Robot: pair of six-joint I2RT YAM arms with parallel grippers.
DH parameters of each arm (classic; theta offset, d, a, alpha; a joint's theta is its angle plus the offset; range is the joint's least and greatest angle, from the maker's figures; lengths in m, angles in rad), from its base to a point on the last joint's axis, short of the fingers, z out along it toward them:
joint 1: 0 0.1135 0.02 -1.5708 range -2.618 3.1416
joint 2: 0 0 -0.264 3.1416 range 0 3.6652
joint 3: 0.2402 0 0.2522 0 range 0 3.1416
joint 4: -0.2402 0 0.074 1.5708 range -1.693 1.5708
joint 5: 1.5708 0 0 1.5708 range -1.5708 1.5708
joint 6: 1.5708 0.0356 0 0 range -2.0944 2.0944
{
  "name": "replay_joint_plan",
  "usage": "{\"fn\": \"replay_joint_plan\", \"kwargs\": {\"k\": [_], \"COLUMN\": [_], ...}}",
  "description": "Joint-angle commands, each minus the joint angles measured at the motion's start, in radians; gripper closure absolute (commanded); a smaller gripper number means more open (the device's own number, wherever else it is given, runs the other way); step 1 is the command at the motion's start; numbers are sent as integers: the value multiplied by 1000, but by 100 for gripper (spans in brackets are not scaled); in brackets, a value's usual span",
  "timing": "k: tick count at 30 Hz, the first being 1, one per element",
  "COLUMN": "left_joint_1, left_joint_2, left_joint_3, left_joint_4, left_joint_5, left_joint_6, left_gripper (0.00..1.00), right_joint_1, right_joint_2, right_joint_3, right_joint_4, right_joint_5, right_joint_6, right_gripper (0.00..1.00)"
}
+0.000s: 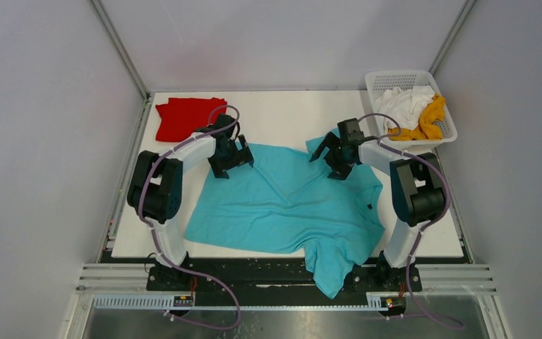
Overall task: Fold and stack the t-shirts
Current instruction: Flatten out the tshirt
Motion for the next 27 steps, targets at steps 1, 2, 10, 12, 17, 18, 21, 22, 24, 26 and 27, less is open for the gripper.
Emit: {"fn": "replay_joint_plan", "kwargs": {"k": [1,2,10,12,17,18,21,22,24,26,27], "left_joint_1": [3,6,26,30,39,42,57,63,77,87,91], "left_joint_2": [67,86,209,246,353,378,418,429,444,456,459], "left_joint_3": [36,50,214,272,437,467,537,556,592,616,624], "left_joint_4": [64,62,27,6,-32,-41,-51,-53,-54,-54,-55], "left_joint_5": [45,52,83,91,112,111,108,106,94,91,93], "left_joint_6": [-16,-17,-31,-34,-53,-58,-78,-85,-98,-108,-112], "left_gripper": [1,1,1,1,1,1,1,1,1,1,1], "right_joint_1": [-17,-24,-110,-130,-164,-169,-184,-187,-195,-198,-198], "right_joint_2": [106,124,220,241,324,343,405,427,468,509,539], "right_joint_3": [126,156,316,359,499,529,630,668,740,812,847], "right_joint_4": [-4,-17,-68,-71,-105,-114,-145,-160,-185,-216,-235], "right_joint_5": [22,18,-38,-46,-77,-81,-89,-84,-71,-69,-71], "right_joint_6": [15,14,25,29,29,30,22,20,17,16,14], "right_gripper": [1,0,0,0,0,0,0,1,0,0,0]}}
